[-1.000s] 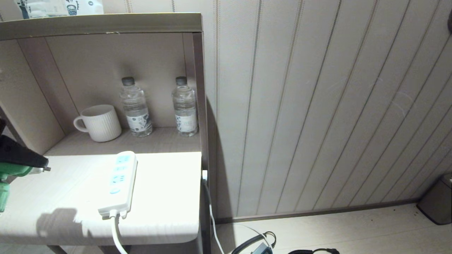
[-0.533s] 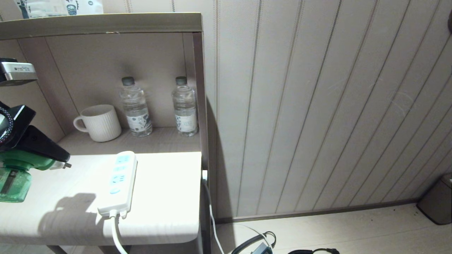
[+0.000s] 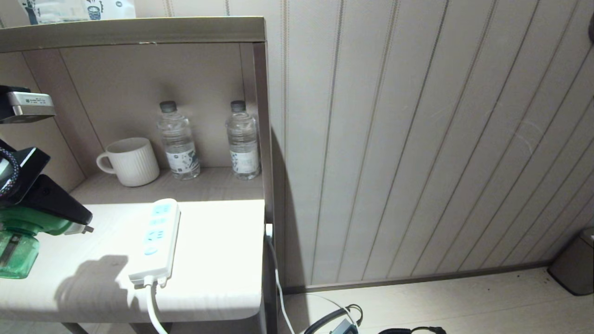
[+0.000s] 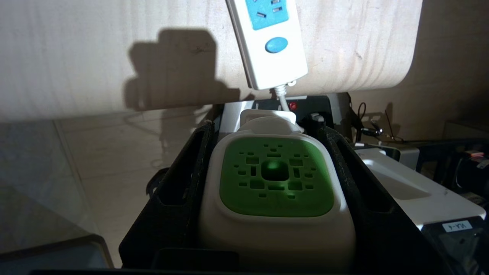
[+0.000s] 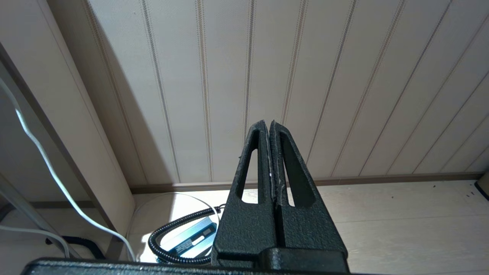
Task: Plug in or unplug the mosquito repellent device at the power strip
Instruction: Insert the plug into the socket
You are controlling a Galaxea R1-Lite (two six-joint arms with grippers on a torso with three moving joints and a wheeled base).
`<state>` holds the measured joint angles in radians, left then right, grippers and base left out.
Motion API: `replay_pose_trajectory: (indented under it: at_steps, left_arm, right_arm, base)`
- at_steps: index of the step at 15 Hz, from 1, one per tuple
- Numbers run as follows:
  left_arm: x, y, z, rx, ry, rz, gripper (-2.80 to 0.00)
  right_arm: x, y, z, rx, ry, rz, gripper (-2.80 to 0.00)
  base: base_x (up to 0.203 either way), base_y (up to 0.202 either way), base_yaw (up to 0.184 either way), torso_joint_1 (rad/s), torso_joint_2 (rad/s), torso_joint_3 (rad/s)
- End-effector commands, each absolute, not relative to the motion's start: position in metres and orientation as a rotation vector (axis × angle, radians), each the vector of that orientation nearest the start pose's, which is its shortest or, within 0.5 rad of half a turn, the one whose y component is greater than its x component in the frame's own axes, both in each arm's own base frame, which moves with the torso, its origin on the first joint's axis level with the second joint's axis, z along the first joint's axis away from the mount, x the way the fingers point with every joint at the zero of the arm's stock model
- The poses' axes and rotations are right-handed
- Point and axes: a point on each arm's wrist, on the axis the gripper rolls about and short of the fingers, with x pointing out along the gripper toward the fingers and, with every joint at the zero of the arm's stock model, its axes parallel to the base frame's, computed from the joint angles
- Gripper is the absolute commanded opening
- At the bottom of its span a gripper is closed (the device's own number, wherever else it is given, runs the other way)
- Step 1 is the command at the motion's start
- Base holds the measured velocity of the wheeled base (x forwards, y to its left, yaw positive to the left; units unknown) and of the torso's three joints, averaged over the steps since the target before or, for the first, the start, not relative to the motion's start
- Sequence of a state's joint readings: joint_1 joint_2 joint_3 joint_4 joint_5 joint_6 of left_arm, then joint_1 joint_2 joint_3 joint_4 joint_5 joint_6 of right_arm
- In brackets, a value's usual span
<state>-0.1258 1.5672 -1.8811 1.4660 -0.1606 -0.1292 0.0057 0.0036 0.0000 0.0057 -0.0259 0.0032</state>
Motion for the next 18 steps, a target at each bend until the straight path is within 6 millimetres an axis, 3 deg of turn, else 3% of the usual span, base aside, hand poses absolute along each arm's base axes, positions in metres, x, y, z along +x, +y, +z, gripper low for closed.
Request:
replay_pose_trajectory:
  at_steps: [1,9,13,18]
  left_arm:
    - [0.181,-0.027,0.332,-0.139,1.182,-0.176,-2.8]
    - [0.179,-0.027,0.328,-0.149,1.224,-0.184,-2.8]
    - [0.18,-0.029,0.309,-0.149,1.331,-0.175,-2.8]
    - [0.155,-0.033,0.312,-0.268,1.362,-0.206,-2.8]
  right_arm:
    - [-0.022,-0.001,0.075,0.003,0.011,-0.02,-2.8]
    - [-0.023,-0.001,0.075,0.003,0.01,-0.02,-2.8]
    - [-0.023,-0.001,0.075,0.003,0.009,-0.02,-2.8]
    - [-0.023,-0.001,0.075,0.003,0.008,-0.02,-2.8]
  base:
    - [0.0,0.0,0.0,0.046,-0.1,-0.069]
    - [0.0,0.0,0.0,0.177,-0.42,-0.25]
    - [0.0,0.0,0.0,0.087,-0.19,-0.107]
    - [0.0,0.0,0.0,0.004,-0.01,-0.003]
